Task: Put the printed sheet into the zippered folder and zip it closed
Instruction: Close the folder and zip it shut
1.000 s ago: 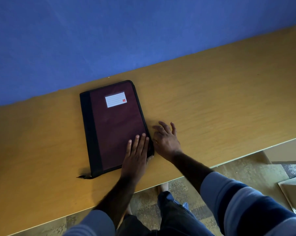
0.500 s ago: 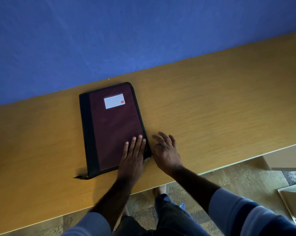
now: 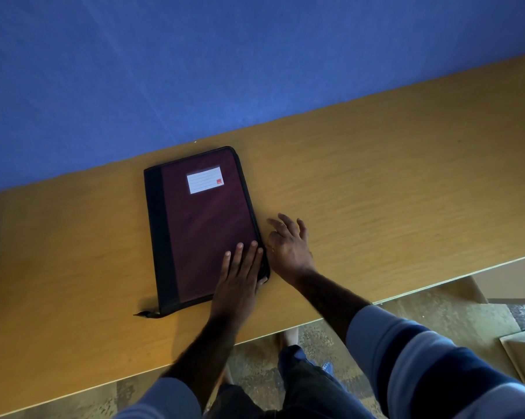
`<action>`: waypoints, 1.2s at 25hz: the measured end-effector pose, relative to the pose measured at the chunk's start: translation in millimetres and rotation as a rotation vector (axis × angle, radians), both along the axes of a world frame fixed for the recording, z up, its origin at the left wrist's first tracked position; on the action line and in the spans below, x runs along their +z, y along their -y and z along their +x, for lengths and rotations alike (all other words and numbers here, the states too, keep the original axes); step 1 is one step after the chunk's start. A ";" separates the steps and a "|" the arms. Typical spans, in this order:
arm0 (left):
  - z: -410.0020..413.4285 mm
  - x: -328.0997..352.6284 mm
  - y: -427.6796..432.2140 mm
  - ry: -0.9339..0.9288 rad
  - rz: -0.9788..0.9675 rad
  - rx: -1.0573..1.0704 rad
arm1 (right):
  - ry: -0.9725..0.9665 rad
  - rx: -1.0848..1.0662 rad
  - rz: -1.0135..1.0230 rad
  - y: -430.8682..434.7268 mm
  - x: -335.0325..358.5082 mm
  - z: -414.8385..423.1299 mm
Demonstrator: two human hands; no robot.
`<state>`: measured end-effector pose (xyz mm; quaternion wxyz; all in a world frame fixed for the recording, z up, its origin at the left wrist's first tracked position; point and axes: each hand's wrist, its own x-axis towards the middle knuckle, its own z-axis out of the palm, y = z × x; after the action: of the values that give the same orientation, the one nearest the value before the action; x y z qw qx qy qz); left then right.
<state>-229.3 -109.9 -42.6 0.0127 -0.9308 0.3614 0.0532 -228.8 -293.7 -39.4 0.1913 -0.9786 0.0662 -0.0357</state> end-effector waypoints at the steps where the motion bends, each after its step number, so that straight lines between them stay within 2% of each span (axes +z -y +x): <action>1: 0.0 0.7 0.9 -0.002 0.000 0.001 | -0.002 0.004 -0.003 1.3 0.2 3.3; 8: -1.0 5.6 1.0 -0.021 -0.007 0.001 | -0.071 0.005 -0.054 8.1 9.0 47.0; 21: -4.6 7.2 -2.9 -0.049 0.052 -0.019 | -0.016 -0.023 -0.149 25.1 17.9 132.9; 30: 5.7 0.7 -23.9 -0.013 0.091 -0.143 | -0.109 -0.019 -0.015 23.1 10.4 147.3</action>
<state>-223.6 -86.0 -41.9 0.0565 -0.9008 0.4242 0.0744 -81.4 -316.9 -29.0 0.1798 -0.9799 0.0854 0.0155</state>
